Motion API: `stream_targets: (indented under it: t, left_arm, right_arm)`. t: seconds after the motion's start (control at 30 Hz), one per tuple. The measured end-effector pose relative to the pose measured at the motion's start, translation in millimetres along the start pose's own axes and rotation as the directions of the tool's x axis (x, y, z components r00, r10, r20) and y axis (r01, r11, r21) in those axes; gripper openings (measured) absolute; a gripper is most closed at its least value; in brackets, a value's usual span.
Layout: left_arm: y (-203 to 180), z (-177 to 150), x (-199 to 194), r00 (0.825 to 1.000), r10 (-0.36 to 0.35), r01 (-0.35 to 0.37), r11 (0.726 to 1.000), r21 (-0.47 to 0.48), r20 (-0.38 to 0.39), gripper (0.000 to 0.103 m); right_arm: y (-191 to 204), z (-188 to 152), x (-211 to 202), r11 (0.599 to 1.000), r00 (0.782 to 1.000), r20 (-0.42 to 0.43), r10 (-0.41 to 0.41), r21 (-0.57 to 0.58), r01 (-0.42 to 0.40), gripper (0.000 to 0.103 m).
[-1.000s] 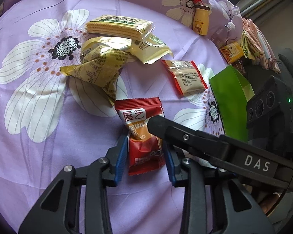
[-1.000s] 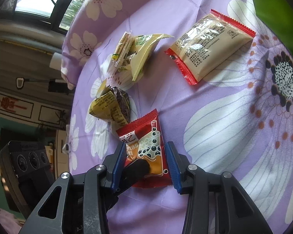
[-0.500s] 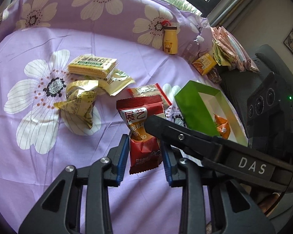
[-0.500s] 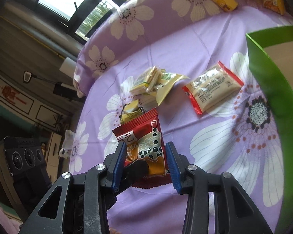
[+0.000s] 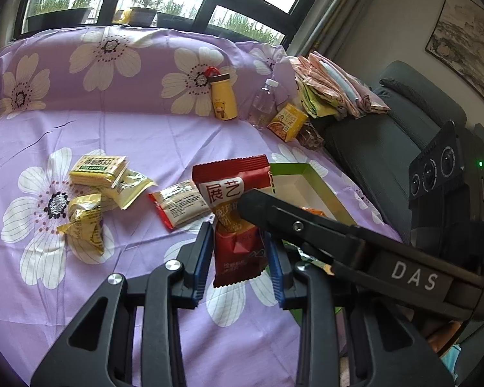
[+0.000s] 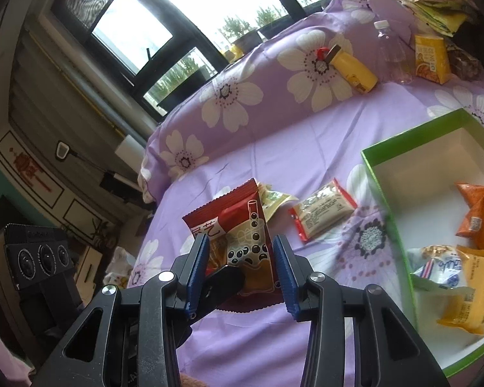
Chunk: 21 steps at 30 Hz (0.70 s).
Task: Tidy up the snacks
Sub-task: 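Carry the red-and-white packet over the green box with the right gripper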
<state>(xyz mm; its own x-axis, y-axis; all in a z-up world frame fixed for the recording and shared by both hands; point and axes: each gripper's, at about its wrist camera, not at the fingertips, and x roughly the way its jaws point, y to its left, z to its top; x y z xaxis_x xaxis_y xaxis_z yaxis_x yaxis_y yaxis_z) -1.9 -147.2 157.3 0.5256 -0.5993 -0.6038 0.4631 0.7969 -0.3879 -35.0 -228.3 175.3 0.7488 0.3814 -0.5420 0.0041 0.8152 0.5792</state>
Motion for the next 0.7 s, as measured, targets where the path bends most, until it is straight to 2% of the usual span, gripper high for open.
stream_targets:
  t: [0.4,0.7]
  left_arm:
    - [-47,12,29,0.999,-0.049,0.049,0.996,0.072,-0.013,0.031]
    - [-71,14,60,0.992,-0.113,0.117,0.99,0.074,-0.054,0.032]
  right_arm:
    - [-39,13,-39,0.999,0.997,0.073,-0.025,0.049,0.021,0.044]
    - [-71,19,-59,0.99,0.989,0.117,-0.092,0.117,0.078,0.044]
